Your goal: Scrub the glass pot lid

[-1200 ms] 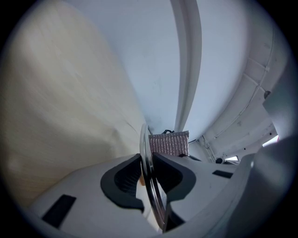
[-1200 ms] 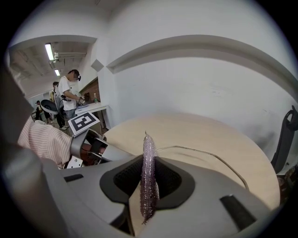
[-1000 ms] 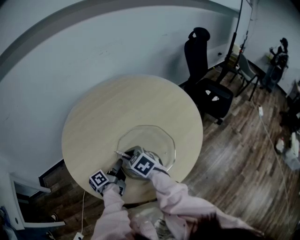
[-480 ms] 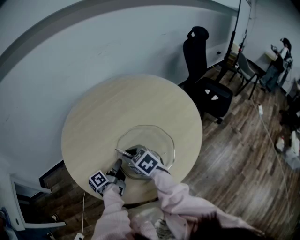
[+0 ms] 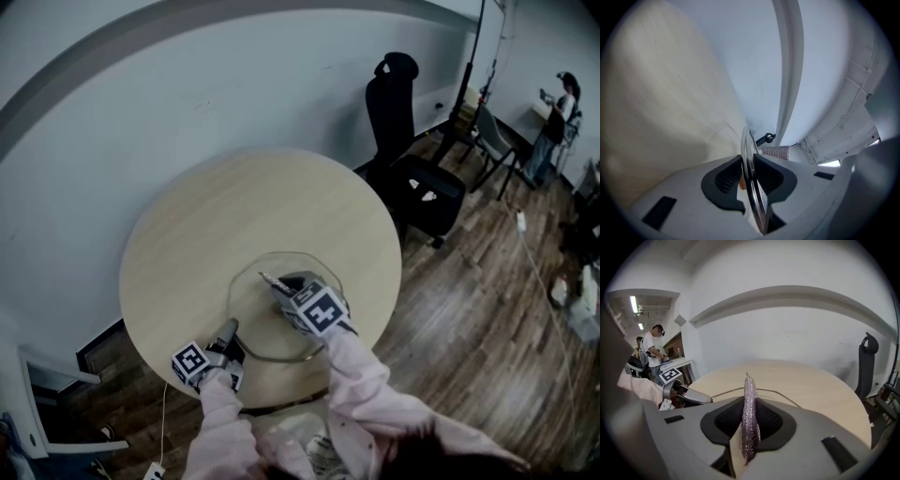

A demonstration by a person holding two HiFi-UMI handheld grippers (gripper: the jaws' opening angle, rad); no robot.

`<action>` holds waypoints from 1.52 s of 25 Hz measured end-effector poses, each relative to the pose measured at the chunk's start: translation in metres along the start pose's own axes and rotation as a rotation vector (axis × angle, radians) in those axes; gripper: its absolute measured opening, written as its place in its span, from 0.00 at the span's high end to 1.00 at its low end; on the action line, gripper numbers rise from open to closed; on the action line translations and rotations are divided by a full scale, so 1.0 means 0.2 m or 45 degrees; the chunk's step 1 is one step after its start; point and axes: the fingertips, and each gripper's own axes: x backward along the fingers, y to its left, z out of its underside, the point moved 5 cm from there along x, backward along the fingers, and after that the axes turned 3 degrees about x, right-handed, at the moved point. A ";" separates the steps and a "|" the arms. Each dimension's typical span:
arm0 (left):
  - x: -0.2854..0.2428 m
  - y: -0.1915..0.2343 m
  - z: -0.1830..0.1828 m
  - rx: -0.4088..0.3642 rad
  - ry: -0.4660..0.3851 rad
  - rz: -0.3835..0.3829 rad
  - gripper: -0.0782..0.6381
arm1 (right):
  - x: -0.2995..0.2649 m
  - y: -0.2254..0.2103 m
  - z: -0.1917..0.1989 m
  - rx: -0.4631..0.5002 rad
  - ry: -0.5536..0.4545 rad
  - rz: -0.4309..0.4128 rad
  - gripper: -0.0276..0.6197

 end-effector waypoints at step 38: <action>0.00 -0.04 0.02 0.011 -0.143 -0.049 0.80 | 0.15 -0.24 0.17 0.078 0.271 0.101 0.82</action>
